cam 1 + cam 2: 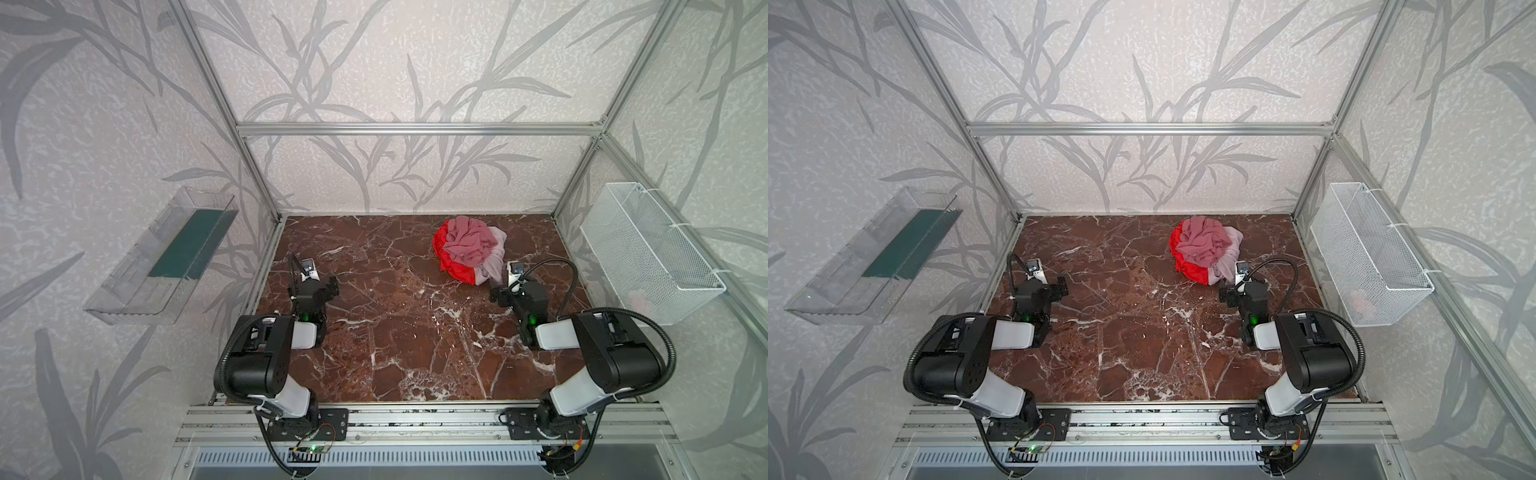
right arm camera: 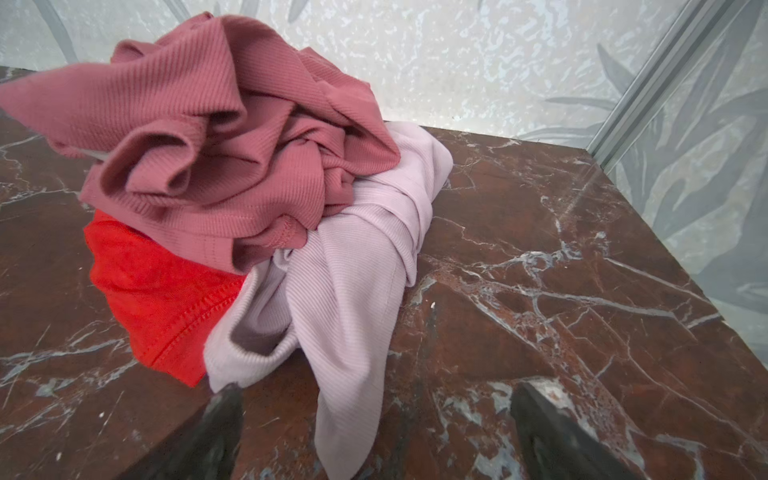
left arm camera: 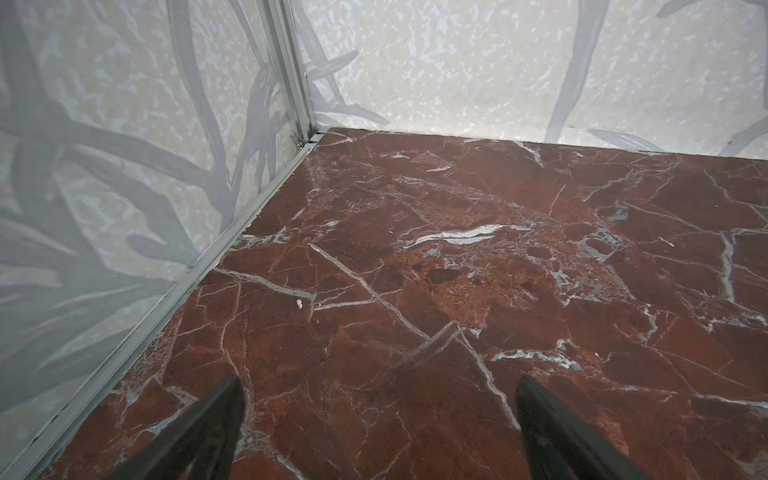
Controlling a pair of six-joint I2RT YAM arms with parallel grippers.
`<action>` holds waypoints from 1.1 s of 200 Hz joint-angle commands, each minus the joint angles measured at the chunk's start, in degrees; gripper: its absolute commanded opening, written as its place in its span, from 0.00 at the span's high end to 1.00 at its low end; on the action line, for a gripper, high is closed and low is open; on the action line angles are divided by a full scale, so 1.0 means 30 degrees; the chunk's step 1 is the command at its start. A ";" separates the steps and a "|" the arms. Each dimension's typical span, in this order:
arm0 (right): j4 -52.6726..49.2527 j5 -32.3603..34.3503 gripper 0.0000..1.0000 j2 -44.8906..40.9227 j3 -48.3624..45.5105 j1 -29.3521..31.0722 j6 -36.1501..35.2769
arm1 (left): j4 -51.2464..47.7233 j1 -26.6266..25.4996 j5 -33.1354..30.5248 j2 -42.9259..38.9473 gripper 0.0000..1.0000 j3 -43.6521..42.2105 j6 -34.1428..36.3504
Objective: Pick out a specific cloth from the pile
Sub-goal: 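Move the right gripper toward the clothes pile while the left arm shifts slightly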
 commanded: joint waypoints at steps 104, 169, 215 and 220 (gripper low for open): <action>-0.0082 -0.0443 0.01 -0.0244 0.0333 -0.0109 0.0022 | 0.0466 0.0063 0.0067 0.0140 0.01 -0.0140 0.0066; -0.0712 0.0847 0.02 -0.2455 -0.0255 0.0170 0.0060 | -0.3710 -0.0386 -0.1340 -0.2682 0.16 0.0829 0.0151; -1.5384 0.1459 0.14 -0.8155 0.5635 0.0830 0.2542 | -1.0404 -0.1260 0.0432 -0.5217 0.24 0.4108 -0.1129; -1.6352 0.1363 0.15 -0.8217 0.6229 0.1078 0.2840 | -1.0807 -0.1375 0.0525 -0.5280 0.25 0.4473 -0.1481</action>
